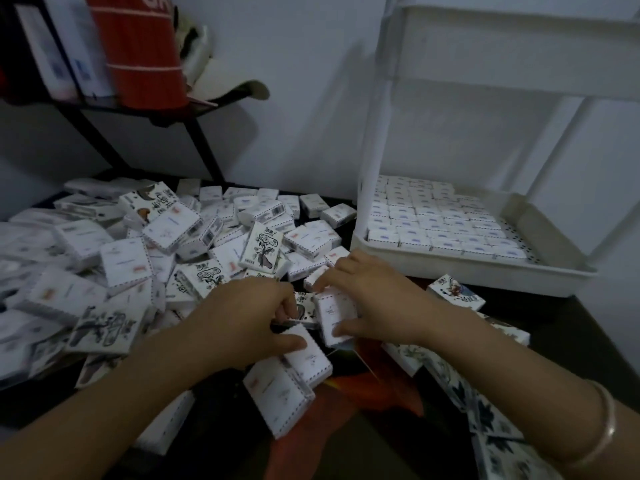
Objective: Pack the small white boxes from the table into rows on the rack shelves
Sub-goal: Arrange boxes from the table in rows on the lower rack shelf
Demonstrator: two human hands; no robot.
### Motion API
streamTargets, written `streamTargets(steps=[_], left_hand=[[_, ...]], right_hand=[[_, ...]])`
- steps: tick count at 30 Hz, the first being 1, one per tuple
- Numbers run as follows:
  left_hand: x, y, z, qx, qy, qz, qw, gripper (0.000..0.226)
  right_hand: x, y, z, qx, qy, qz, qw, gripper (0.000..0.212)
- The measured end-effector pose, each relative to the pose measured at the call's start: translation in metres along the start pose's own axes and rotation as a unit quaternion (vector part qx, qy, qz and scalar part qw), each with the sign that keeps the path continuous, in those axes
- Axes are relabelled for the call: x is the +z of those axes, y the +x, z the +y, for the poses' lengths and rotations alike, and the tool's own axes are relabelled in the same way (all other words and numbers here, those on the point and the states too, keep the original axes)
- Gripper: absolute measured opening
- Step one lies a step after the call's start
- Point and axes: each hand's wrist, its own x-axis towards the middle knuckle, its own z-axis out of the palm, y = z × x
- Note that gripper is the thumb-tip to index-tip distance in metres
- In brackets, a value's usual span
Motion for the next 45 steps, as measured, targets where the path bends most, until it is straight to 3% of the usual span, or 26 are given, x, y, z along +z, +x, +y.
streamTargets(steps=[8, 11, 15, 23, 27, 34, 38, 41, 45], left_hand=[[-0.003, 0.023, 0.008, 0.028, 0.082, -0.134, 0.987, 0.054], [-0.004, 0.026, 0.008, 0.031, 0.047, -0.149, 0.987, 0.056], [-0.004, 0.024, 0.009, 0.038, -0.043, -0.160, 0.986, 0.059], [-0.006, 0.027, 0.018, 0.050, -0.161, -0.139, 0.976, 0.048], [-0.015, 0.041, 0.033, 0.048, -0.225, -0.137, 0.963, 0.047], [-0.021, 0.095, 0.079, 0.083, -0.314, -0.111, 0.939, 0.030], [-0.021, 0.132, 0.103, 0.080, -0.338, -0.091, 0.934, 0.026], [-0.021, 0.161, 0.119, 0.070, -0.387, -0.060, 0.918, 0.027], [-0.013, 0.204, 0.132, 0.044, -0.396, 0.038, 0.916, 0.015]], right_hand=[[-0.010, -0.027, 0.009, 0.098, 0.151, 0.083, 0.980, 0.052], [-0.011, -0.036, 0.016, 0.145, 0.216, 0.090, 0.961, 0.029], [-0.006, -0.048, 0.023, 0.207, 0.302, 0.103, 0.925, 0.024], [-0.012, -0.076, 0.036, 0.253, 0.506, 0.129, 0.815, 0.031], [-0.016, -0.089, 0.051, 0.254, 0.622, 0.123, 0.730, 0.031], [-0.019, -0.108, 0.098, 0.289, 0.683, 0.166, 0.649, 0.050], [-0.023, -0.115, 0.130, 0.320, 0.651, 0.202, 0.658, 0.054], [-0.028, -0.115, 0.156, 0.327, 0.603, 0.228, 0.691, 0.050], [-0.041, -0.102, 0.196, 0.325, 0.553, 0.276, 0.716, 0.036]])
